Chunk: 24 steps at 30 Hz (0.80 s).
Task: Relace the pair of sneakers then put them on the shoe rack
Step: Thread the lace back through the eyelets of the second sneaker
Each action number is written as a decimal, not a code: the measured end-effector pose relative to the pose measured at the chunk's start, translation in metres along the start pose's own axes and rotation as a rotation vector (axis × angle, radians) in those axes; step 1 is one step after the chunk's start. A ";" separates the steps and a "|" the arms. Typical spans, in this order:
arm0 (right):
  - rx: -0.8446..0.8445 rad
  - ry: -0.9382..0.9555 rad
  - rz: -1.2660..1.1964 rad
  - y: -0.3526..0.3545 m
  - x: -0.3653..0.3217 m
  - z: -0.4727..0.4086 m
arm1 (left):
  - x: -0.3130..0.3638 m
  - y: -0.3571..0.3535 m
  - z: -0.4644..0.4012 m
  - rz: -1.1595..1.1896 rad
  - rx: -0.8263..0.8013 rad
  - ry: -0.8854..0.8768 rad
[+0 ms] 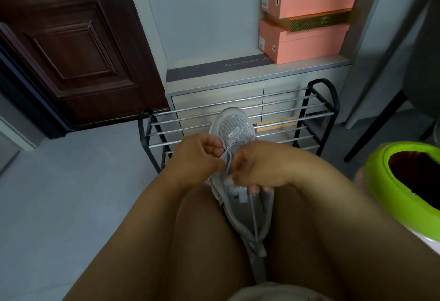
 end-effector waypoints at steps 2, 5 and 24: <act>0.056 -0.064 -0.020 -0.003 0.001 -0.008 | 0.000 0.001 0.001 0.012 -0.013 -0.002; 0.188 -0.122 0.034 -0.003 0.004 -0.017 | -0.002 0.003 0.000 0.032 -0.032 0.006; -0.042 0.239 -0.195 0.003 0.002 0.018 | -0.006 0.004 -0.002 0.074 0.014 -0.021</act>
Point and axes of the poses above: each hand's wrist, its own z-axis away from the middle knuckle, its own y-axis out of the back of the hand, x = y × z, the point moved 2 cm from there along -z, towards the middle knuckle, and after that the axes turned 10 degrees about y, right-handed, at the moved point
